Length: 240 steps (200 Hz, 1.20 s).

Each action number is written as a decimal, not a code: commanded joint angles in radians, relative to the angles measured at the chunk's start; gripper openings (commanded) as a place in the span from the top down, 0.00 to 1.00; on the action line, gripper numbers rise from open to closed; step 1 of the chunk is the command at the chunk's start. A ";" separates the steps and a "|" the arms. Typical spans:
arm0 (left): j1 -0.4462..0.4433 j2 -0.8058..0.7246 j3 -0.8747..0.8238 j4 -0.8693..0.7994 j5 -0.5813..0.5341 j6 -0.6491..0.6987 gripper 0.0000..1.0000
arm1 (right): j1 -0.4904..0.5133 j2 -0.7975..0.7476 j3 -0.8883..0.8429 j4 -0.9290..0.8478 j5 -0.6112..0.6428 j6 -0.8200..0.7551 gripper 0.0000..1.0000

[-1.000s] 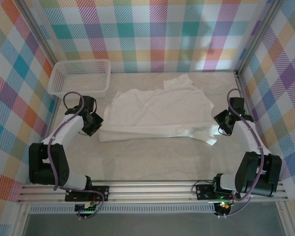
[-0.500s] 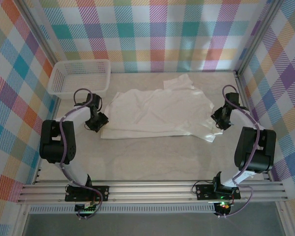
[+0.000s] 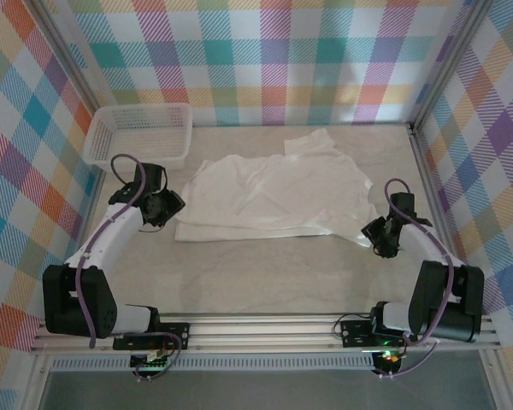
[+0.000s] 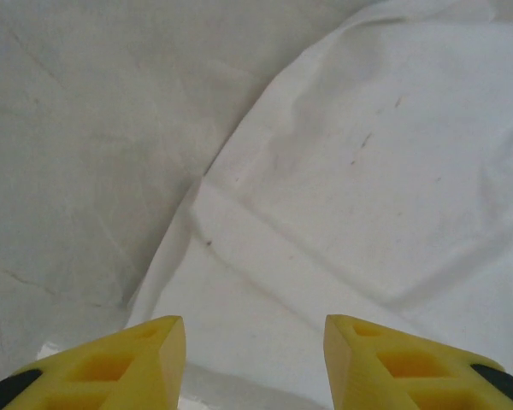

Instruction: Fold the inside-out t-shirt

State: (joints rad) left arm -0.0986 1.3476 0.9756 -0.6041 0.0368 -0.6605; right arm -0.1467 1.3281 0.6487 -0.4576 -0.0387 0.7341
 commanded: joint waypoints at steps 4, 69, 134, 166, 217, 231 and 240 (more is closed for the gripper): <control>-0.011 0.017 -0.034 -0.036 0.011 0.012 0.54 | 0.002 0.069 0.038 0.051 -0.084 -0.030 0.63; -0.031 0.022 -0.030 -0.033 0.000 -0.001 0.54 | 0.097 0.016 0.232 -0.007 -0.122 -0.047 1.00; -0.111 0.145 0.080 0.011 -0.029 0.005 0.53 | 0.103 0.467 0.736 -0.028 0.035 -0.071 0.67; -0.168 0.248 0.151 0.017 -0.040 0.012 0.53 | 0.093 0.515 0.787 -0.142 0.046 -0.133 0.50; -0.214 0.464 0.272 -0.001 -0.113 0.006 0.92 | 0.019 0.373 0.424 -0.041 0.052 -0.046 0.93; -0.213 0.521 0.294 -0.016 -0.132 0.004 1.00 | -0.002 0.386 0.386 -0.038 0.039 -0.039 0.98; -0.213 0.549 0.298 -0.020 -0.134 0.003 1.00 | -0.010 0.403 0.381 -0.046 0.038 -0.046 0.98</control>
State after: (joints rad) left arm -0.3080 1.8271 1.2385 -0.5922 -0.0429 -0.6628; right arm -0.1299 1.7107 1.0645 -0.4938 0.0078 0.6704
